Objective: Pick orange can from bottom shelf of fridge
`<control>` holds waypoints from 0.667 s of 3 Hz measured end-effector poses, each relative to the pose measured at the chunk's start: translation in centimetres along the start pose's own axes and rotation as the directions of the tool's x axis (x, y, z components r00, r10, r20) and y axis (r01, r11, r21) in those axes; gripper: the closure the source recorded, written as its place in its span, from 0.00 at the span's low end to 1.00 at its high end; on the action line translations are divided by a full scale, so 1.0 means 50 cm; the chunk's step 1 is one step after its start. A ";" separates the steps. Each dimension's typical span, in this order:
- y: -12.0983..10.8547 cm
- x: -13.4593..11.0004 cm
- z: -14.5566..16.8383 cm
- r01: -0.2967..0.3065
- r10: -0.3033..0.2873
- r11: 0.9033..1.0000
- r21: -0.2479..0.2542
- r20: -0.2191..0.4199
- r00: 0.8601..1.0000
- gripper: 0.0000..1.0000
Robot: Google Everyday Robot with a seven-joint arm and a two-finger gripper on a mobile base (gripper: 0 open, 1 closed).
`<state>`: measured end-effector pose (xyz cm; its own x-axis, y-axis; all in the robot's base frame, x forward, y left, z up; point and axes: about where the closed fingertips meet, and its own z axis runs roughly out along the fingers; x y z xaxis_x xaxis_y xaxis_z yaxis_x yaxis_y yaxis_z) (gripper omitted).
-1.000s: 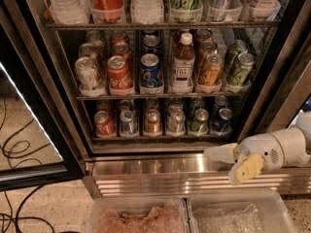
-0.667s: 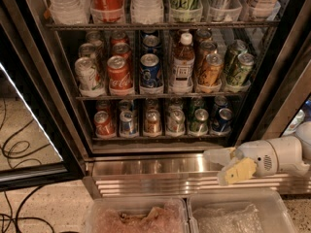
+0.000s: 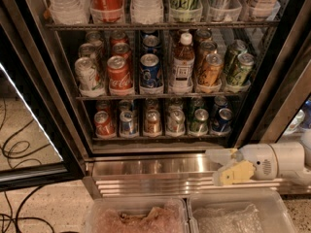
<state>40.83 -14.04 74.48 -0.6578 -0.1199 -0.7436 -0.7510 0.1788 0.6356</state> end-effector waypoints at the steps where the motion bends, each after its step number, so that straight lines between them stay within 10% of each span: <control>1: -0.003 0.024 0.015 0.013 -0.030 0.996 0.092 0.187 0.982 0.00; 2: -0.023 0.014 -0.001 0.053 -0.095 0.982 0.182 0.231 0.968 0.00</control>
Offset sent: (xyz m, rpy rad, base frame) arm -0.0069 0.0054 -0.0102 0.0720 -0.0532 -0.1575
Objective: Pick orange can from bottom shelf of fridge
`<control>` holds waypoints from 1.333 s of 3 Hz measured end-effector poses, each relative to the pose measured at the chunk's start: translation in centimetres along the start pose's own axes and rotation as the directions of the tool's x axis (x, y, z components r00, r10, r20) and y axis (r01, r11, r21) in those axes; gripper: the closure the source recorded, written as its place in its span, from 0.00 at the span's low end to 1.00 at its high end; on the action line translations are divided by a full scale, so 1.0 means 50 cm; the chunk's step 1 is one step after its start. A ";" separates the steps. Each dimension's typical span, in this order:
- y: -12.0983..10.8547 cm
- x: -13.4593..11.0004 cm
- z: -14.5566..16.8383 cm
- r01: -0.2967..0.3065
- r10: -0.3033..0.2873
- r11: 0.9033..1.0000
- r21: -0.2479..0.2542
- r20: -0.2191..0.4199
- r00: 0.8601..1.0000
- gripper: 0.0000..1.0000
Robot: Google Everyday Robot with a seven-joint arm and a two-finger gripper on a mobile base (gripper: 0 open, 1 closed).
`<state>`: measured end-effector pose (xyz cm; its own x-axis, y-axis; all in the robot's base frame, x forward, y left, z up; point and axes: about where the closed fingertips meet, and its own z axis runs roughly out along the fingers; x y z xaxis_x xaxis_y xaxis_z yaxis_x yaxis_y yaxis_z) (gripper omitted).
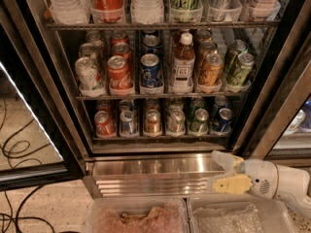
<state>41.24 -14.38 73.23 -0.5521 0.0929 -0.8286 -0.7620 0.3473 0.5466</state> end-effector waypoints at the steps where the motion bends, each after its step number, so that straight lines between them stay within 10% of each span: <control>1: -0.001 0.001 0.002 0.001 -0.001 1.000 -0.002 -0.004 1.000 0.00; 4: 0.009 -0.029 0.016 0.086 -0.125 0.972 0.220 0.171 0.977 0.00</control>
Offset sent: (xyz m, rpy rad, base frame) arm 0.0026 -0.0060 -0.0009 -0.0385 -0.0500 -0.1573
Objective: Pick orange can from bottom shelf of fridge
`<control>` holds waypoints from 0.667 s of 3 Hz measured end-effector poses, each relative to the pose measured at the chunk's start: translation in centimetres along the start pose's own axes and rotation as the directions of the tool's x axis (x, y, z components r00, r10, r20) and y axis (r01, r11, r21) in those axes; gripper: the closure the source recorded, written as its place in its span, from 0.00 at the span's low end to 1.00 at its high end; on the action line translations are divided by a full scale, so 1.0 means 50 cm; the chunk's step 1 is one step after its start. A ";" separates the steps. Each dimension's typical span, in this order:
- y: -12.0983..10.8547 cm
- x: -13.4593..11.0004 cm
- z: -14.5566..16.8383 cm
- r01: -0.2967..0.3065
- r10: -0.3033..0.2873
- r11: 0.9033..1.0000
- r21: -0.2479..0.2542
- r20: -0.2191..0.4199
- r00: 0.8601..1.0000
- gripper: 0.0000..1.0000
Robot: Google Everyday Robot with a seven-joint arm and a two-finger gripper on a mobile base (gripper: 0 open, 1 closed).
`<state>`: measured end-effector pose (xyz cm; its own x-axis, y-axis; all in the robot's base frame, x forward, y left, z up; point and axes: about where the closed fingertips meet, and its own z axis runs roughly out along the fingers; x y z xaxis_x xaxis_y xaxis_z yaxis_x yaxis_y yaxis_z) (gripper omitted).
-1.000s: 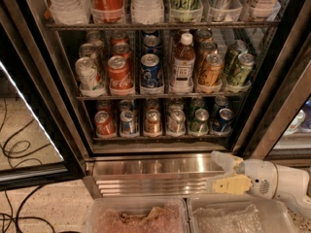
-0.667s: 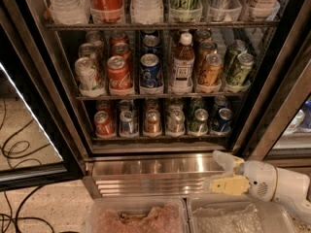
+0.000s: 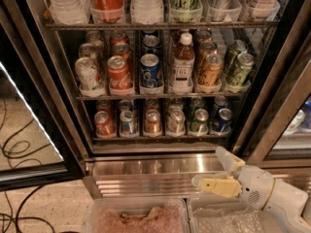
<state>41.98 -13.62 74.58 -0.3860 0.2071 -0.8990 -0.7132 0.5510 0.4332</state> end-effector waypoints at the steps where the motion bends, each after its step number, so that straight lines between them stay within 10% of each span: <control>1: 0.003 0.003 0.008 0.005 -0.005 1.000 -0.013 -0.009 1.000 0.00; 2: -0.006 0.000 0.009 -0.099 0.111 0.989 -0.107 0.105 0.988 0.00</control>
Offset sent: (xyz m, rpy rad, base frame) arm 0.0147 -0.0236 -0.0058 0.6065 0.0167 0.0763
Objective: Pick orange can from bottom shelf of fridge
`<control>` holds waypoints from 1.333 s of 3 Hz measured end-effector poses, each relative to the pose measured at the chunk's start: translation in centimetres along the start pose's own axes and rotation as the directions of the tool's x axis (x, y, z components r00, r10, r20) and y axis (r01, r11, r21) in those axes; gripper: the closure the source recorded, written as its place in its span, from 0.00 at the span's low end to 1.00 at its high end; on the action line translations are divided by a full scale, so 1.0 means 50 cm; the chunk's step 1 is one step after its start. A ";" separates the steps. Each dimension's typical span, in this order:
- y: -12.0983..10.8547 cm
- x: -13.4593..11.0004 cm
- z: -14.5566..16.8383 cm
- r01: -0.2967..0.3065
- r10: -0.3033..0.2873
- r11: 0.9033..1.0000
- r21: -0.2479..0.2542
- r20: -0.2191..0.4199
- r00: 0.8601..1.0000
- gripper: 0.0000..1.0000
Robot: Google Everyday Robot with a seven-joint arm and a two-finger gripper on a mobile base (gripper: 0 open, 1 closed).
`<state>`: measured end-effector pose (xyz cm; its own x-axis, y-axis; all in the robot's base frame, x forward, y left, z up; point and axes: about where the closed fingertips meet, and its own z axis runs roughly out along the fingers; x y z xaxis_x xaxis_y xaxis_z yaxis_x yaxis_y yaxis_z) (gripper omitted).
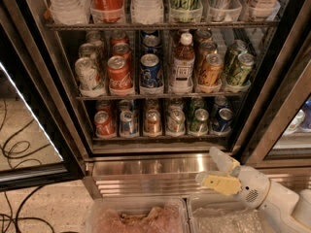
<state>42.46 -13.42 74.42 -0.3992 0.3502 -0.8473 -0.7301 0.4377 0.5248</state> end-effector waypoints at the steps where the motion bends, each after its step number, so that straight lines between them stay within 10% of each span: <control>1: 0.037 -0.009 0.042 -0.156 0.200 0.957 -0.246 0.169 0.965 0.00; 2: 0.024 0.020 0.030 -0.222 0.302 0.920 -0.322 0.222 0.927 0.00; 3: 0.024 0.020 0.031 -0.222 0.301 0.921 -0.321 0.221 0.927 0.00; 4: 0.018 0.018 0.036 -0.173 0.244 0.950 -0.258 0.274 0.930 0.00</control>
Offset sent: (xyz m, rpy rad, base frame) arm -0.0002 0.0217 0.0140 0.2851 -0.0151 0.0946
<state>42.47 -11.21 74.26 -0.3971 0.6596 -0.6382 -0.7683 0.1414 0.6242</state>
